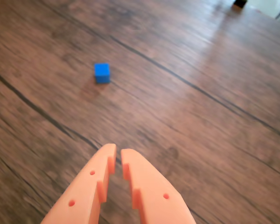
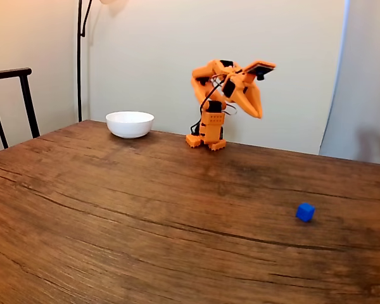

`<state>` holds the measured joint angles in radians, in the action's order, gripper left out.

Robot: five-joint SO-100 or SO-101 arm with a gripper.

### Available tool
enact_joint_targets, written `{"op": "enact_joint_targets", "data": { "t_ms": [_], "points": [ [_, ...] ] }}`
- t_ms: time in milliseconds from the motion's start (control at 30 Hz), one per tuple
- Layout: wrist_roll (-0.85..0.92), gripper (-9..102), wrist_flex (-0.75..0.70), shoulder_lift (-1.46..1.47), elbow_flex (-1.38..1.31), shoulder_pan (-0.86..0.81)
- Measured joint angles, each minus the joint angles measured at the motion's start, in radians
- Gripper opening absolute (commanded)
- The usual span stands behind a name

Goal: Grasp the cube and drop it in the bowl

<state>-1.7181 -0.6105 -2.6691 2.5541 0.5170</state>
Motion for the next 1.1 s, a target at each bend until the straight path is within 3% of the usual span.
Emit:
{"op": "enact_joint_targets", "data": {
  "t_ms": [267,1100],
  "points": [
    [0.000,0,0.179,0.368,-0.132,0.037],
    [-0.002,1,0.718,1.058,-0.350,0.124]
  ]
}}
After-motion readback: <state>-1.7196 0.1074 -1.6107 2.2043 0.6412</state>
